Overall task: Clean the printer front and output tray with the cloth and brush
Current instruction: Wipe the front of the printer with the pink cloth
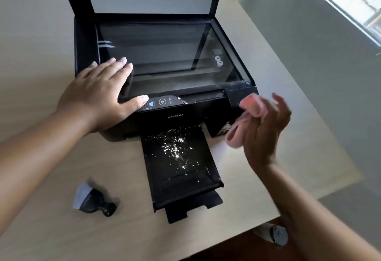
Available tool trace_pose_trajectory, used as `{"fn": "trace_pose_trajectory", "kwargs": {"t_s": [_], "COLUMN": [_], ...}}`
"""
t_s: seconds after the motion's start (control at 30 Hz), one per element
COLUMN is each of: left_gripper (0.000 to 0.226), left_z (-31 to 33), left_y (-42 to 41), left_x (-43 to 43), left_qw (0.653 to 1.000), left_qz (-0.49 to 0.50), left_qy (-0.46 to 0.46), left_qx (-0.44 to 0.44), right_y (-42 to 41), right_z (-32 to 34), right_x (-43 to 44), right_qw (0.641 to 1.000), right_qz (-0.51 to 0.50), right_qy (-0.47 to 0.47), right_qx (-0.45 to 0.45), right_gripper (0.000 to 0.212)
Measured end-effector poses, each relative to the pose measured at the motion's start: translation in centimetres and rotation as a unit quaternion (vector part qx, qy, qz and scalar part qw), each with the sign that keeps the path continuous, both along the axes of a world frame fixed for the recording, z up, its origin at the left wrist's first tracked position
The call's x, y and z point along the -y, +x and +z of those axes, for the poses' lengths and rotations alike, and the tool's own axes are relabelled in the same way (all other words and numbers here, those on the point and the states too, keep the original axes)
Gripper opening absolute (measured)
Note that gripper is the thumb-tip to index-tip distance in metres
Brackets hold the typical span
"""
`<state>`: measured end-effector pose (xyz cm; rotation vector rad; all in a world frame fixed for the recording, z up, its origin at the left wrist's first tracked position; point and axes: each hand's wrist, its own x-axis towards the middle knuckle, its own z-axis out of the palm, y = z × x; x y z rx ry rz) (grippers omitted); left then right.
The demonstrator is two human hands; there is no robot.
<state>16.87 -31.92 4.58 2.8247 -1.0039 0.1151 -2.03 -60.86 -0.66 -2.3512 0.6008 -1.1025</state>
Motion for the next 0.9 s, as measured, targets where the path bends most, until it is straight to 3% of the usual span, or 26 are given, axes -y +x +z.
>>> {"fn": "trace_pose_trajectory", "kwargs": {"t_s": [0.07, 0.17, 0.23, 0.3, 0.37, 0.43, 0.57, 0.7, 0.83, 0.9], "left_gripper": [0.097, 0.095, 0.093, 0.093, 0.093, 0.094, 0.095, 0.096, 0.095, 0.094], "left_z": [0.0, 0.0, 0.1, 0.2, 0.3, 0.2, 0.3, 0.4, 0.1, -0.1], "left_y": [-0.1, -0.3, -0.2, -0.3, -0.5, -0.5, -0.3, -0.4, -0.4, -0.3], "left_x": [0.0, 0.1, 0.0, 0.2, 0.3, 0.4, 0.2, 0.1, 0.2, 0.2], "left_qw": [1.0, 1.0, 1.0, 1.0, 1.0, 1.0, 1.0, 1.0, 1.0, 1.0], "left_qz": [-0.003, -0.003, 0.001, -0.001, -0.003, -0.001, 0.001, 0.001, 0.001, 0.001], "left_qy": [0.002, 0.006, 0.0, -0.001, -0.001, -0.001, 0.001, 0.004, 0.005, 0.003], "left_qx": [0.001, 0.004, 0.006, 0.001, 0.0, -0.001, -0.005, -0.001, 0.004, 0.004], "right_y": [2.7, 3.6, 3.8, 4.6, 5.6, 6.0, 5.0, 5.0, 5.4, 4.9], "right_z": [-0.9, -3.9, -4.4, -4.2, -4.4, -5.2, -4.5, -1.5, -1.9, -3.3], "right_x": [-1.4, -2.5, -3.4, -3.8, -4.0, -3.7, -2.2, -0.6, -1.3, -0.7], "right_qw": [0.993, 0.988, 0.977, 0.942, 0.874, 0.824, 0.795, 0.731, 0.729, 0.761], "right_qz": [-0.07, -0.082, -0.084, -0.141, -0.209, -0.253, -0.281, -0.305, -0.27, -0.265], "right_qy": [0.062, 0.11, 0.166, 0.258, 0.388, 0.472, 0.523, 0.58, 0.602, 0.58], "right_qx": [0.072, 0.064, 0.105, 0.159, 0.203, 0.186, 0.128, 0.191, 0.18, 0.116], "right_gripper": [0.035, 0.046, 0.053, 0.05, 0.046, 0.046, 0.043, 0.043, 0.041, 0.043]}}
